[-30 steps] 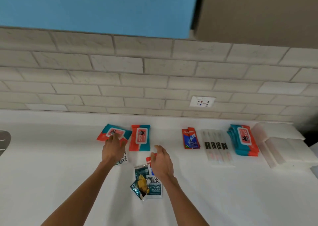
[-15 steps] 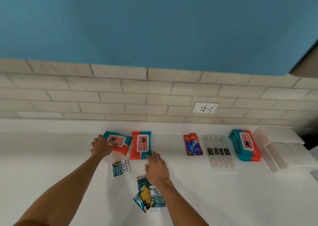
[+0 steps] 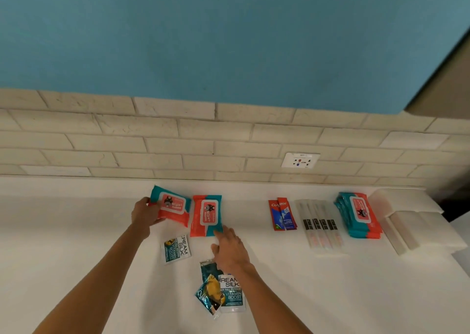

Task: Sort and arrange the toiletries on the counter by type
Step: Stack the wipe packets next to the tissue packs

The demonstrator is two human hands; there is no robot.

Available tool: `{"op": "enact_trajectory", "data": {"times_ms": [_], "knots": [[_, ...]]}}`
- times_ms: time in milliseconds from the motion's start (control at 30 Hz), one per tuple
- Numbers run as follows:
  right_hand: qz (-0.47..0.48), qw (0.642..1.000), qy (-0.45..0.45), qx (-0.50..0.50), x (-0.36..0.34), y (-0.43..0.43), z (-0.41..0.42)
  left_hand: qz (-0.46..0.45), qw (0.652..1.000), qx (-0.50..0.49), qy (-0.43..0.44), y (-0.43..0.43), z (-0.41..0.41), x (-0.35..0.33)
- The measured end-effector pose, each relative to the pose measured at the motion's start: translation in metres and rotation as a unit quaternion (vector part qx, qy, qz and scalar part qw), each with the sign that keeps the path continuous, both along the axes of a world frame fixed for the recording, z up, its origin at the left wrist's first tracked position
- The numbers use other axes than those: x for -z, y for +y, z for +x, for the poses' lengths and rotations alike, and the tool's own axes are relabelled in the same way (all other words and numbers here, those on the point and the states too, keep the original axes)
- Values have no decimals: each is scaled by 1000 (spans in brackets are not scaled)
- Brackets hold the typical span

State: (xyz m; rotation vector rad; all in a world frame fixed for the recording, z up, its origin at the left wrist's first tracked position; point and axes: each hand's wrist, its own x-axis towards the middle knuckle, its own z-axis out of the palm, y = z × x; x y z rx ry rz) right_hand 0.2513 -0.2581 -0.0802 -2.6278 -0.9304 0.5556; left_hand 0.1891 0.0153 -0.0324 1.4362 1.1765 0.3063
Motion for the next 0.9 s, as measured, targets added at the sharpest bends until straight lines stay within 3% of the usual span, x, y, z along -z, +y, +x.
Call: {"op": "enact_trajectory", "data": {"times_ms": [133,267,367,467,567,667,767,900], "knots": [[88,991,64,80,-20,2,-9,89,996,-19,-17,-23,-24,-27],[223,949,181,132,-50,-1,-32,36,992,-49,-110,-64,-47,-47],[324,868,302,222,-66,-1,-50,-16,985,-41,-167,-106,-57,-55],[400,743,427,325,-82,-7,-59,-52,980,-21,-193,-148,-55,-58],[470,663,463,354,-97,-25,-61,-95,969,13,-229,-191,-51,-62],[523,611,450,387,-101,-50,-55,-107,962,74,-238,-233,-48,-64],[534,588,435,424,-99,-84,-38,-90,962,147,-212,-264,-44,-57],[546,596,403,430,-96,-142,-12,-106,961,194,-167,-295,-26,-54]]}}
